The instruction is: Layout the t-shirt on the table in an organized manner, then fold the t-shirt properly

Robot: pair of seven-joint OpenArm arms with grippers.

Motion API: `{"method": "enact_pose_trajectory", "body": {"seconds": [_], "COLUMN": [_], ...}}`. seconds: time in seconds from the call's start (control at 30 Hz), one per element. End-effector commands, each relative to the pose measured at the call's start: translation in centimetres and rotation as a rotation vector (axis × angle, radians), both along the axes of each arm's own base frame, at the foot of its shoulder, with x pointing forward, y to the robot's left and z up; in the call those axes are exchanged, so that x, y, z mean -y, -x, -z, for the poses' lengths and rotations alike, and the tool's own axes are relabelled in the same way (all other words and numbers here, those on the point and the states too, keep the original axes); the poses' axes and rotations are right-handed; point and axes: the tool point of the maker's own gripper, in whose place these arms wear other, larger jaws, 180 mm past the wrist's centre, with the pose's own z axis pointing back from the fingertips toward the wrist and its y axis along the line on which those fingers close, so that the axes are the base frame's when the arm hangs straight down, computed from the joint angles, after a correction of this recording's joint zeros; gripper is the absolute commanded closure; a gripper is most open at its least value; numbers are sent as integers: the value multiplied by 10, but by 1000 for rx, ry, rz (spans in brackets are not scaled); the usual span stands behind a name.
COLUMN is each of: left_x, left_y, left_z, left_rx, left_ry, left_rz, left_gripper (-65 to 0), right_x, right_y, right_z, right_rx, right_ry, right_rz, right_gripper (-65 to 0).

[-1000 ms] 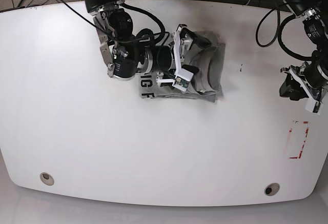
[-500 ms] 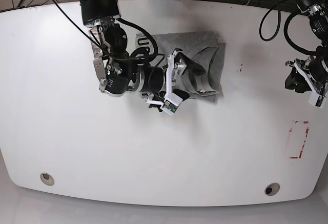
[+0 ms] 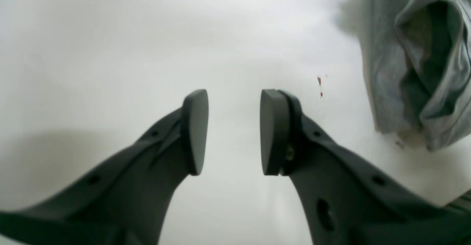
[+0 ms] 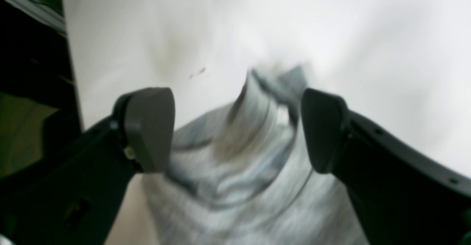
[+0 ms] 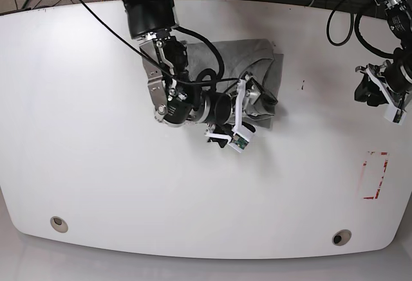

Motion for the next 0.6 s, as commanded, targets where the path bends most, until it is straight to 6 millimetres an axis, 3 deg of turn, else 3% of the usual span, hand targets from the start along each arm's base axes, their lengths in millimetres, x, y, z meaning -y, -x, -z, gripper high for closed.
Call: {"method": "enact_pose_trajectory", "body": {"seconds": [0.0,0.3,0.57], "left_x": [-2,-3,-3], "left_y": [-6,-1,-1], "left_z": [-13,-9,-9], "left_rx": [46,33,31], "left_ry": [-11,-10,-10], "left_rz": [10,9,9], "left_gripper": [-221,-221,-221], "right_x": [-9,-14,-12], "right_y": [-11,-18,-21], "right_z": [-19,-7,19], "right_rx": [61,93,82], "right_ry": [-52,-42,-14], "right_rz": [12,39,62], "right_gripper": [-503,-503,-498]}}
